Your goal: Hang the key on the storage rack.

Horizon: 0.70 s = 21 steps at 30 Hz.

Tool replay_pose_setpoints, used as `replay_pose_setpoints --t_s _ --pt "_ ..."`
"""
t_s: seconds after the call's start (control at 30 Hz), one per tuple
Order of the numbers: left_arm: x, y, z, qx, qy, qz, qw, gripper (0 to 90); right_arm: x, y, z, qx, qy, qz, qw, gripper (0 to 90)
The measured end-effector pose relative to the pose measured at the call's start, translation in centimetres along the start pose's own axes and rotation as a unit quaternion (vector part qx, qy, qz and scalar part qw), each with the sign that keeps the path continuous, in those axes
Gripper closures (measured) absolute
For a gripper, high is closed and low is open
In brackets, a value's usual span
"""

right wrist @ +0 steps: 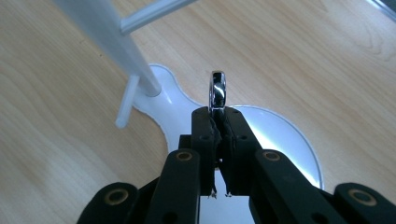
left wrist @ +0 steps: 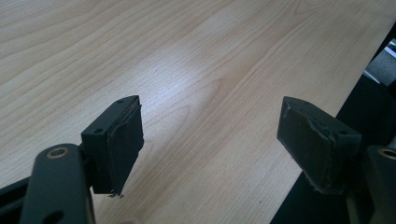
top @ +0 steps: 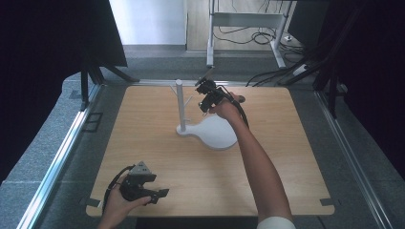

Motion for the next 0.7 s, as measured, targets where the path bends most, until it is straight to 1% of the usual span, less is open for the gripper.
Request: replay_pose_setpoints --t_s 0.1,0.3,0.7 --pt "-0.1 0.0 -0.1 0.0 -0.001 0.004 1.0 23.1 0.4 0.6 0.2 0.007 0.001 -0.002 1.0 84.2" --pt "0.1 0.0 -0.1 -0.001 -0.002 0.001 1.0 23.0 0.6 1.5 0.3 0.011 -0.002 -0.004 0.9999 84.2" --pt "0.0 0.0 0.0 0.001 -0.002 0.003 1.0 23.2 0.4 2.2 0.4 0.019 -0.007 -0.004 0.9998 84.2"
Point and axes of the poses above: each handheld gripper's, and its own axes: z roughly backward along the jaws, y roughly out of its top, x roughly to its right, the point moved 2 cm from there along -z, roughly forward along the jaws, and after that the axes turned 2 degrees about x, right-handed, at the moved point
